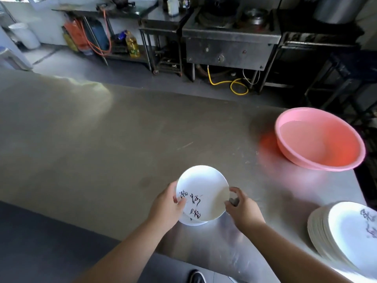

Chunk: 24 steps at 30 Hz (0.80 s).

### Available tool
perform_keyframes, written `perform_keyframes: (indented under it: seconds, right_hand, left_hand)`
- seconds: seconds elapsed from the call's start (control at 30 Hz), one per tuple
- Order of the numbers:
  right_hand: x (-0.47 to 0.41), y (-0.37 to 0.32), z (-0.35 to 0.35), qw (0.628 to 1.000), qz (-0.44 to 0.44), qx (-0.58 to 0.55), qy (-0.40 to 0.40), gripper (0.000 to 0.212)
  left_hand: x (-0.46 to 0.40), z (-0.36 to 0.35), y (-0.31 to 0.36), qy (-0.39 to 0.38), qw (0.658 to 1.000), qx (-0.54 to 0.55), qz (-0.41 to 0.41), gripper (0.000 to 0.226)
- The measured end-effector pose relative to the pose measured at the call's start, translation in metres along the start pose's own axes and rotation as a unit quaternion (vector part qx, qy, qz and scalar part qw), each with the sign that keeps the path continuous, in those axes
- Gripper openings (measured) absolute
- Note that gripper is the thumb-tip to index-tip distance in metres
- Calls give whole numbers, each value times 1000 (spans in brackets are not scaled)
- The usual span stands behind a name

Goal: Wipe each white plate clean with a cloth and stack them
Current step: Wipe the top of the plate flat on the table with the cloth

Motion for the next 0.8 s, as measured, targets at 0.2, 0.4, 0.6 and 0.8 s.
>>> perform_keyframes:
  seconds: [0.2, 0.4, 0.6, 0.8]
  right_hand:
    - [32, 33, 50, 998, -10, -10, 59, 38]
    - [67, 102, 91, 994, -89, -15, 67, 35]
    - [83, 147, 100, 988, -141, -6, 55, 45]
    - [85, 167, 102, 987, -152, 22, 46, 45]
  left_hand:
    - [16, -36, 43, -77, 993, 70, -50, 55]
    - [37, -94, 81, -155, 983, 48, -81, 58]
    - [52, -139, 97, -213, 973, 54, -69, 49]
    - [63, -161, 97, -215, 974, 50, -51, 51]
Point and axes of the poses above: each hand's wrist, its own x-axis away from the middle knuckle, its own z-axis out of the back of the hand, y = z × x, the point moved 2 cm from there along -x, towards the middle knuckle, and after that the axes turned 8 degrees about -x, right-handed, at the moved point
